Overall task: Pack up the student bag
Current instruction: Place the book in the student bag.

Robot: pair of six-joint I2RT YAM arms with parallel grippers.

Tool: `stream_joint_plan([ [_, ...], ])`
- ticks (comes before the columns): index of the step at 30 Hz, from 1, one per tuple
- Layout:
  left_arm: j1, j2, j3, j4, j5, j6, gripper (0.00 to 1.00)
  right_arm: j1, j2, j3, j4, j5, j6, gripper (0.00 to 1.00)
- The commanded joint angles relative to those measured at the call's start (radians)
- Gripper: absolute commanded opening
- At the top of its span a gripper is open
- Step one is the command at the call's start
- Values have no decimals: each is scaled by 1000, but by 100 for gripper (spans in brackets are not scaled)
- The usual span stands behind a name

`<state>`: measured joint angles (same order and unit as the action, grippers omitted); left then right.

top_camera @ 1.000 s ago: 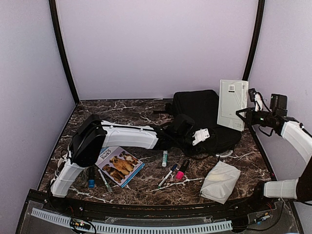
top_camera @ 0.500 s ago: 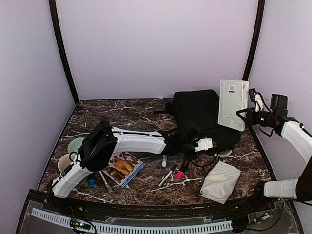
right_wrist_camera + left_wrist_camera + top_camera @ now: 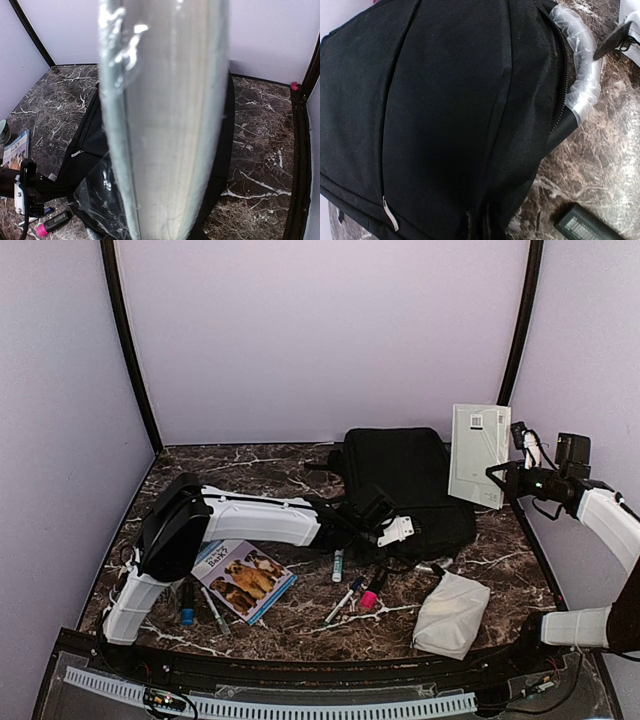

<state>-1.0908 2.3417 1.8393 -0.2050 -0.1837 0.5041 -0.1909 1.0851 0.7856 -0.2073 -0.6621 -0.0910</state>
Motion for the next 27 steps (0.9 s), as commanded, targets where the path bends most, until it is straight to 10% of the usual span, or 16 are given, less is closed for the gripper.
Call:
stream_joint_plan([
  [1, 2, -110, -87, -107, 41, -175, 0, -4, -14, 27, 131, -56, -12, 0],
  [12, -55, -132, -48, -47, 89, -238, 0, -5, -23, 29, 128, -51, -14, 0],
  [18, -55, -132, 24, -155, 267, -178, 40, -5, -22, 29, 126, -52, -15, 0],
  [27, -54, -3, 210, -207, 340, -221, 56, -5, -20, 31, 126, -51, -13, 0],
])
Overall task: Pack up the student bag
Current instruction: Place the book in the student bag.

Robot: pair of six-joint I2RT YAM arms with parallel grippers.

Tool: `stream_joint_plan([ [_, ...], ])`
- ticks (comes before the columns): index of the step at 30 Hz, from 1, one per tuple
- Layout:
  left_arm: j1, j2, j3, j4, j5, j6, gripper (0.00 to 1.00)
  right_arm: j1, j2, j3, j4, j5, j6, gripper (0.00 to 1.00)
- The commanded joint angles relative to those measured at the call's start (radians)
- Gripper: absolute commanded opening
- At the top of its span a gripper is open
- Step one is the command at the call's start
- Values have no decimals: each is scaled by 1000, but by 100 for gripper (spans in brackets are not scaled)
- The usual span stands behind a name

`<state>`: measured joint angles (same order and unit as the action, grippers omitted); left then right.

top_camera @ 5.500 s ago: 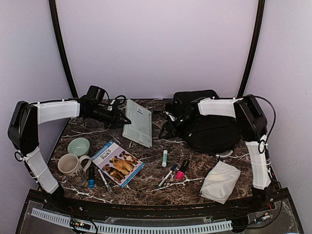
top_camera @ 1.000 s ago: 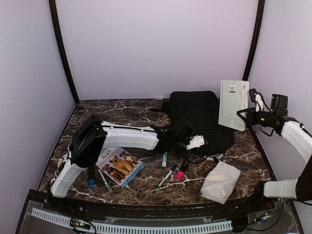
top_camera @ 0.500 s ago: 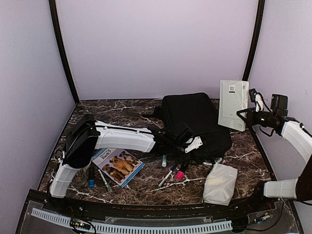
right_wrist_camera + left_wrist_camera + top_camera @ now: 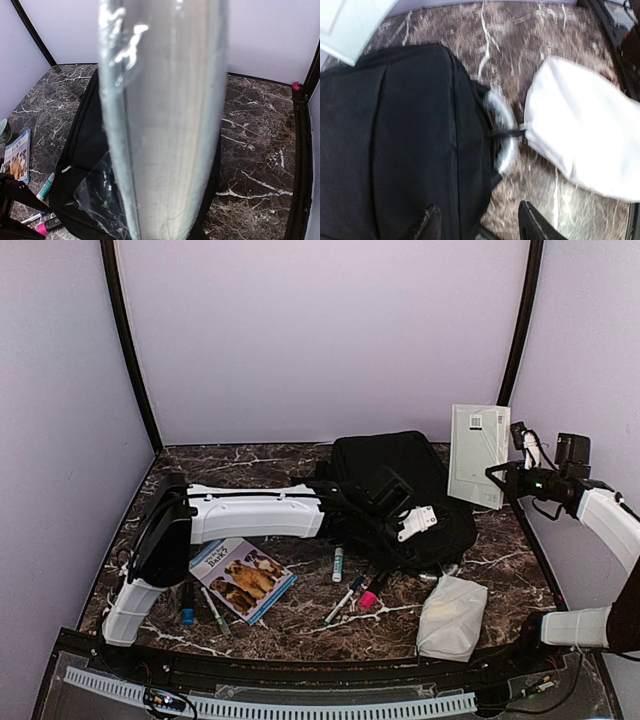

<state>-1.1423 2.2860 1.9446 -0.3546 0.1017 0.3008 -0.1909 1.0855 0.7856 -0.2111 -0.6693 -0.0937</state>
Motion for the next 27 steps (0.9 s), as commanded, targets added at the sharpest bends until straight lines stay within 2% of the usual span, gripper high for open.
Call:
stream_joint_plan([
  [1, -2, 82, 139, -74, 53, -22, 57, -5, -20, 30, 131, -43, -10, 0],
  [7, -1, 224, 346, -151, 8, -52, 62, -5, -20, 28, 132, -43, -8, 0],
  [12, 10, 243, 356, -136, 26, -77, 64, -5, -18, 27, 134, -41, -9, 0],
  [17, 18, 262, 355, -129, -28, -77, 65, -5, -12, 26, 136, -43, -9, 0],
  [20, 20, 269, 355, -122, -57, -83, 55, -5, -12, 27, 136, -43, -6, 0],
  [24, 36, 265, 357, -107, -19, -128, 45, -6, -9, 27, 138, -44, -3, 0],
  [27, 48, 262, 356, -94, 5, -148, 33, -5, -7, 24, 140, -43, -1, 0],
])
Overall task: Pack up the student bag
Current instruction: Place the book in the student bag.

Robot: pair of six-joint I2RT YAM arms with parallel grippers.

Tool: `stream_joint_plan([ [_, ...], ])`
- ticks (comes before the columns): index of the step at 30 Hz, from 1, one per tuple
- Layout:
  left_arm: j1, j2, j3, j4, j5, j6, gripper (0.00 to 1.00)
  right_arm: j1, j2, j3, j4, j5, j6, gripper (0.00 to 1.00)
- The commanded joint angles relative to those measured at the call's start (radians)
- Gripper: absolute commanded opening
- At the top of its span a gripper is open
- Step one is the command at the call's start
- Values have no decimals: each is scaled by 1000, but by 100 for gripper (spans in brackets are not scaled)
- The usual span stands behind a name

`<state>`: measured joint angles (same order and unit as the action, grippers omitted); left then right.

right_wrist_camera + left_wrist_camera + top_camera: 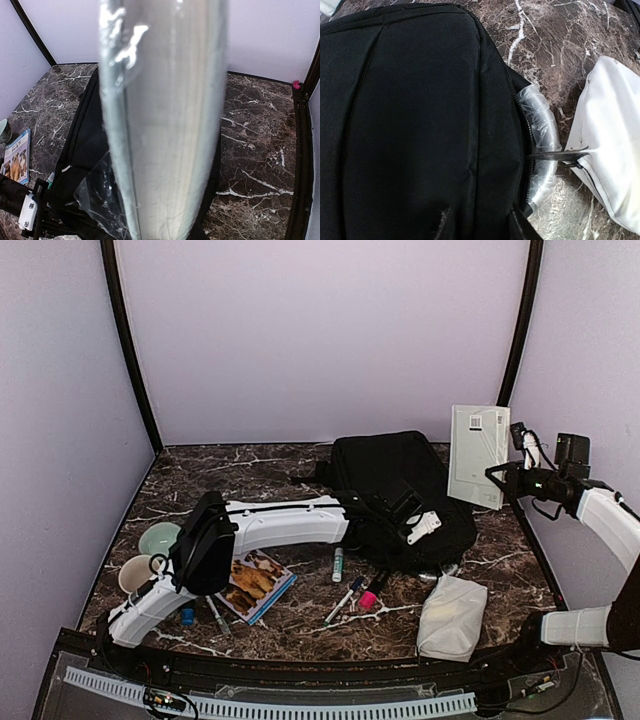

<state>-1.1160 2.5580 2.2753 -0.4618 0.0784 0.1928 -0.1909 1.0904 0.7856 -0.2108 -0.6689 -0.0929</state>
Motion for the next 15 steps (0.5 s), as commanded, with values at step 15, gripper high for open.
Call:
stream_joint_plan([
  [15, 46, -174, 28, 55, -146, -40, 0, -5, 13, 481, -371, -82, -109, 0],
])
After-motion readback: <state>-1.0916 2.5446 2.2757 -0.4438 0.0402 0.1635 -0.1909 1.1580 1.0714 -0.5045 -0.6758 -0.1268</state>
